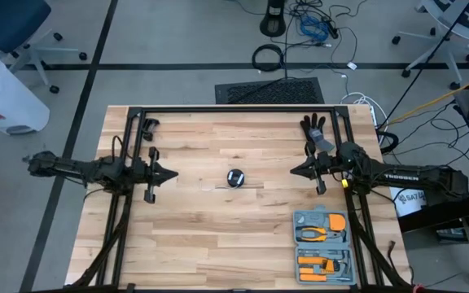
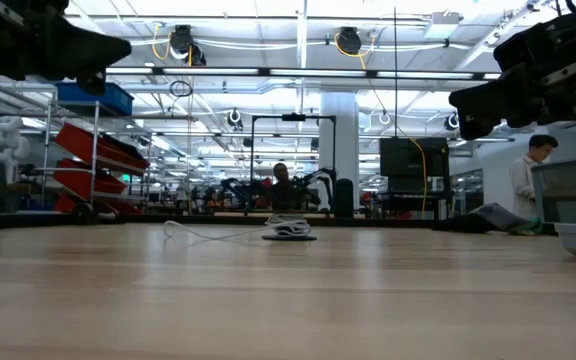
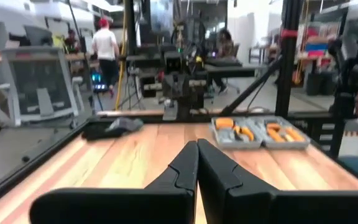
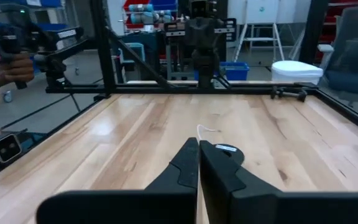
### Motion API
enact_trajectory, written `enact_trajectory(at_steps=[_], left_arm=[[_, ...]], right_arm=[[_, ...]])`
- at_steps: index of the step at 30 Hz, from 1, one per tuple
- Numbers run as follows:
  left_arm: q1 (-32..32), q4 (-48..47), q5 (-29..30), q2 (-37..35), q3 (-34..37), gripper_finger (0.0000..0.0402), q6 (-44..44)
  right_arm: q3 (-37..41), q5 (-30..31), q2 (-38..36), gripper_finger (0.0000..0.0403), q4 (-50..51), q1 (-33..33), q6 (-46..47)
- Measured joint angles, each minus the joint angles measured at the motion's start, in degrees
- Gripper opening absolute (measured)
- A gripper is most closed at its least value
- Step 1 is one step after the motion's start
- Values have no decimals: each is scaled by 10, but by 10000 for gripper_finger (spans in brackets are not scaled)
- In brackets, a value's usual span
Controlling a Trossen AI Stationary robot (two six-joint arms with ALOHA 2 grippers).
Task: Coil cords
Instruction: Return to Home Position
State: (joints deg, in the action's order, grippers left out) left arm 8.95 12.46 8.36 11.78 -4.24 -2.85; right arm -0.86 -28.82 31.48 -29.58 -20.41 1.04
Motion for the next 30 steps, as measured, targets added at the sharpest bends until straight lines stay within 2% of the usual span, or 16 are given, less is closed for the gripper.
enact_trajectory(at_steps=[8, 19, 23, 26, 30], left_arm=[[0, -72, -10, -82, -2, 13, -6], [1, -53, -36, -94, 37, 13, 40], [1, -56, -37, -93, 38, 13, 40], [1, -57, -37, -93, 38, 13, 40], [1, -67, -37, -93, 38, 13, 40]], right_arm=[[0, -3, 0, 0, 46, -29, 9], [0, -12, 0, 0, 45, -32, 7], [0, 41, -5, 0, 34, -32, 57], [0, 59, -22, 0, 26, -29, 75], [0, 91, -64, 0, 83, -23, 89]])
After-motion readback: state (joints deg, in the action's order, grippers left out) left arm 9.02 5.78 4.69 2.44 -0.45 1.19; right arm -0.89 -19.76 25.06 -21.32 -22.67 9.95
